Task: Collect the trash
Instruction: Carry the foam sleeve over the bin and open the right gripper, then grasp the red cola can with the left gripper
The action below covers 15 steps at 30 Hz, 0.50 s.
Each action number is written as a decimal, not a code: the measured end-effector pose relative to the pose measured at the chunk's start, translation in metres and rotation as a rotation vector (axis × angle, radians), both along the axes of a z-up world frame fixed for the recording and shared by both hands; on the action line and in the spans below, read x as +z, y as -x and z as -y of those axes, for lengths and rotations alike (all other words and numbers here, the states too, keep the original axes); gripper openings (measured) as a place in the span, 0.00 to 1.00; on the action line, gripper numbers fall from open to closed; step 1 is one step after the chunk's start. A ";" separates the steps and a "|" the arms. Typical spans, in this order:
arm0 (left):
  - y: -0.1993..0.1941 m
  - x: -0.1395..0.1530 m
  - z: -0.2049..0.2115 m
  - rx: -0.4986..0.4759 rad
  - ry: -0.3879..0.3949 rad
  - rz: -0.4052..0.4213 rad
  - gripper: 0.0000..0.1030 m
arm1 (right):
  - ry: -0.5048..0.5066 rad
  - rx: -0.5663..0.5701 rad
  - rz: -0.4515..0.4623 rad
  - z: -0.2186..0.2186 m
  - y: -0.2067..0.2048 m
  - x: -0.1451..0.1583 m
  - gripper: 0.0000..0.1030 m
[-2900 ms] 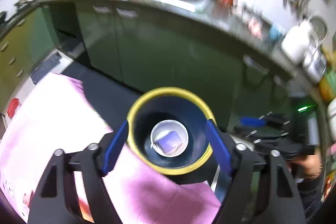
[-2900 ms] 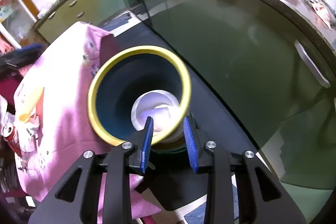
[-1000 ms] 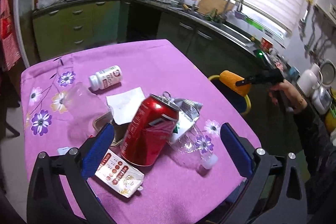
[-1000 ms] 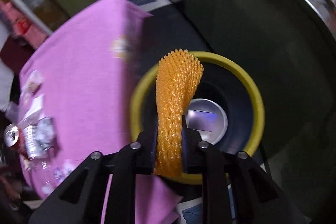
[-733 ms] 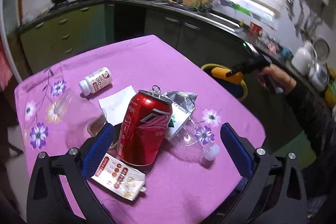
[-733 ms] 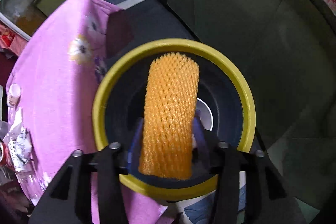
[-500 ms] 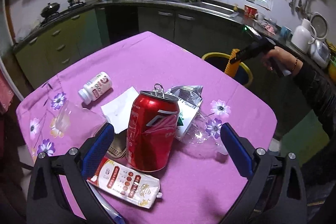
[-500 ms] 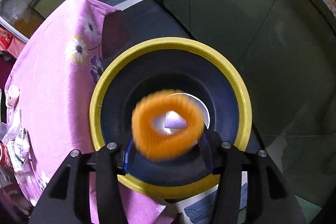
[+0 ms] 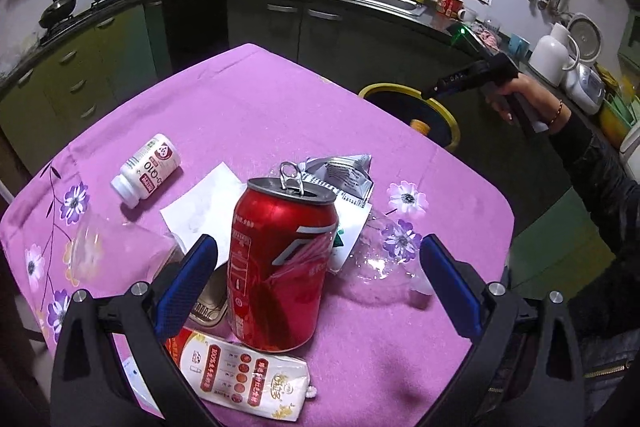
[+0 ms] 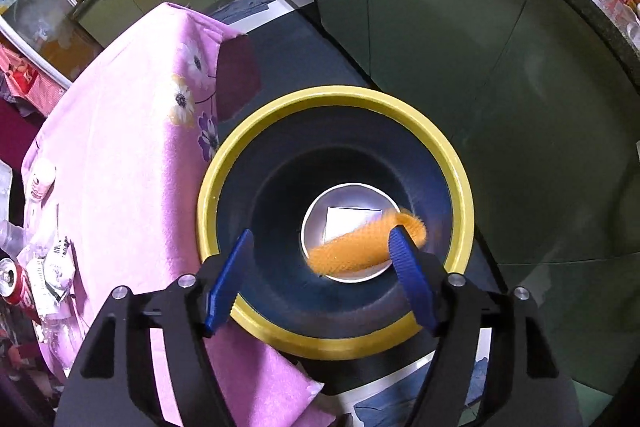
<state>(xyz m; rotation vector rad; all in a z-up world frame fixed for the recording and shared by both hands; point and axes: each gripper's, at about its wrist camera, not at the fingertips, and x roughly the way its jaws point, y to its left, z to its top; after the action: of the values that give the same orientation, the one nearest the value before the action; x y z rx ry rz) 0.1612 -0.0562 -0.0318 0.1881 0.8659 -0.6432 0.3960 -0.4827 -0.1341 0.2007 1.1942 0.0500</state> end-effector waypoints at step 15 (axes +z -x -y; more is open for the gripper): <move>-0.037 -0.030 -0.001 -0.082 -0.038 -0.098 0.93 | 0.002 0.062 -0.004 -0.027 0.012 0.000 0.69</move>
<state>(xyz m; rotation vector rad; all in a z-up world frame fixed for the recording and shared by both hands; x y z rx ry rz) 0.1984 -0.0554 -0.0614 0.2292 0.9688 -0.7176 0.3845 -0.4553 -0.1339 0.1623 1.2044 0.1028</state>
